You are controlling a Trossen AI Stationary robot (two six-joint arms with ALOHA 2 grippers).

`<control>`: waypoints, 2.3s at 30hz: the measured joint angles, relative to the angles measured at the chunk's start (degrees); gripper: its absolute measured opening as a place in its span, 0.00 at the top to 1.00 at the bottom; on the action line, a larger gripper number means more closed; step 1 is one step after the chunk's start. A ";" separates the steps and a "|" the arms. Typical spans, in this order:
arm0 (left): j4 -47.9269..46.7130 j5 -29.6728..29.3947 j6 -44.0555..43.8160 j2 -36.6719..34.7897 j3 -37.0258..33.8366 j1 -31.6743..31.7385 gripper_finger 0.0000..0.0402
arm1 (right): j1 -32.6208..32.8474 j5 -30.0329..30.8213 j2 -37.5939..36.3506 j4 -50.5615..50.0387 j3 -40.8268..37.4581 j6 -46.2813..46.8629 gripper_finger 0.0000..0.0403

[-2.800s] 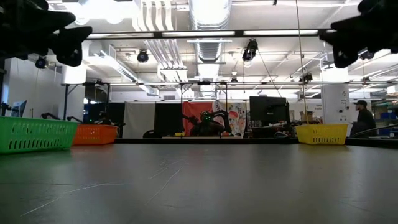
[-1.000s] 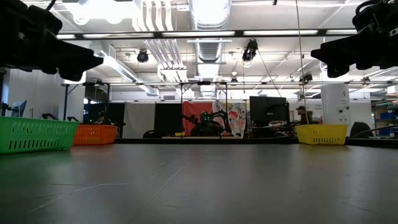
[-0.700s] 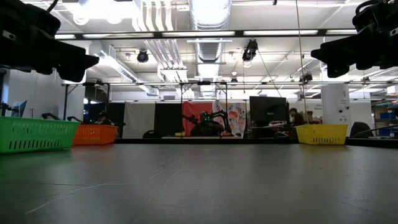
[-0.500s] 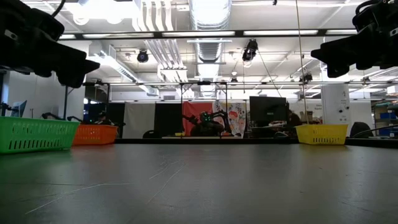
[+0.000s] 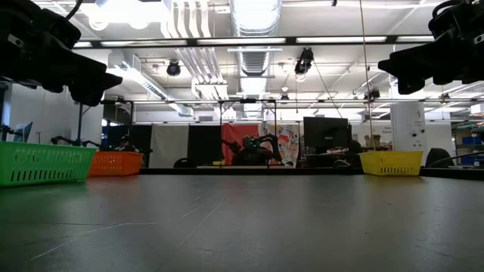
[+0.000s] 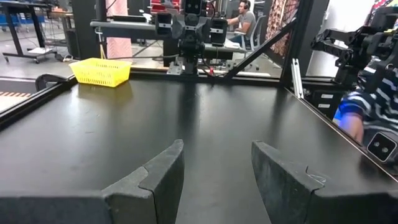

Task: Sort rubber bands into baskets
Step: Return to Home Position

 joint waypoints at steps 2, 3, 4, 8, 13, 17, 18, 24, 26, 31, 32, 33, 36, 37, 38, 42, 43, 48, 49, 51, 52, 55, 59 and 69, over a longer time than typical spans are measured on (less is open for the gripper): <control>0.04 0.00 0.01 0.14 0.01 0.00 0.57 | 0.00 0.00 0.00 0.00 -0.02 0.00 0.68; 0.02 0.00 0.01 0.28 0.00 0.00 0.57 | 0.02 0.00 0.00 0.00 -0.02 0.00 0.68; 0.03 0.00 0.01 0.34 0.01 0.00 0.57 | 0.00 0.00 0.00 0.00 -0.02 0.00 0.68; 0.07 0.01 0.01 0.73 0.02 0.00 0.57 | 0.01 0.00 0.00 0.00 -0.02 0.00 0.68; 0.10 0.02 0.01 1.05 0.09 0.00 0.57 | 0.00 0.00 0.00 0.00 -0.02 0.00 0.68; 0.22 0.02 0.01 1.30 0.11 0.00 0.57 | 0.00 0.00 0.00 0.00 -0.02 0.00 0.68; 0.24 0.02 0.01 1.36 0.11 0.00 0.57 | 0.00 0.00 0.00 0.00 -0.02 0.00 0.68; 0.24 0.04 0.01 1.54 0.11 0.00 0.57 | 0.00 0.00 0.00 0.00 -0.02 -0.02 0.68; 0.24 0.04 0.01 1.54 0.11 0.00 0.57 | 0.00 0.00 0.00 0.00 -0.02 -0.02 0.68; 0.23 0.04 0.01 1.58 0.13 0.00 0.57 | 0.02 0.00 0.00 0.00 -0.02 -0.01 0.68; 0.24 0.05 0.01 1.58 0.13 0.00 0.57 | 0.00 0.00 0.00 0.00 -0.02 -0.02 0.68; 0.24 0.04 0.01 1.58 0.13 0.00 0.57 | 0.01 0.00 0.00 0.00 -0.02 -0.02 0.68; 0.22 0.07 0.01 1.58 0.13 0.00 0.57 | 0.02 0.00 0.00 0.00 -0.02 -0.02 0.68; 0.24 0.07 0.01 1.58 0.15 0.00 0.57 | 0.00 0.00 0.00 0.00 -0.02 -0.02 0.68; 0.22 0.07 0.01 1.58 0.15 0.00 0.57 | 0.00 0.00 0.00 0.00 -0.02 -0.02 0.68; 0.23 0.07 0.01 1.58 0.17 0.00 0.57 | 0.02 0.00 0.00 0.00 -0.02 -0.02 0.68; 0.22 0.07 0.01 1.58 0.17 0.00 0.57 | 0.00 0.00 0.00 0.00 -0.02 -0.02 0.68; 0.22 0.09 0.03 1.58 0.17 0.00 0.57 | 0.02 0.00 0.00 0.00 -0.02 -0.02 0.68; 0.22 0.09 0.01 1.58 0.17 0.00 0.57 | 0.01 0.00 0.00 0.00 -0.02 -0.02 0.68; 0.22 0.09 0.01 1.58 0.18 0.00 0.57 | 0.00 0.00 0.00 0.00 -0.02 -0.02 0.68; 0.22 0.09 0.01 1.58 0.20 0.00 0.57 | 0.01 0.00 0.00 0.00 -0.02 -0.01 0.68; 0.22 0.09 0.01 1.58 0.20 0.00 0.57 | 0.01 0.00 0.00 0.00 -0.02 -0.02 0.68; 0.22 0.09 0.01 1.58 0.20 0.00 0.57 | 0.02 0.00 0.00 0.00 -0.02 -0.02 0.68; 0.22 0.11 0.01 1.58 0.20 0.00 0.57 | 0.00 0.00 0.00 0.00 -0.02 -0.02 0.68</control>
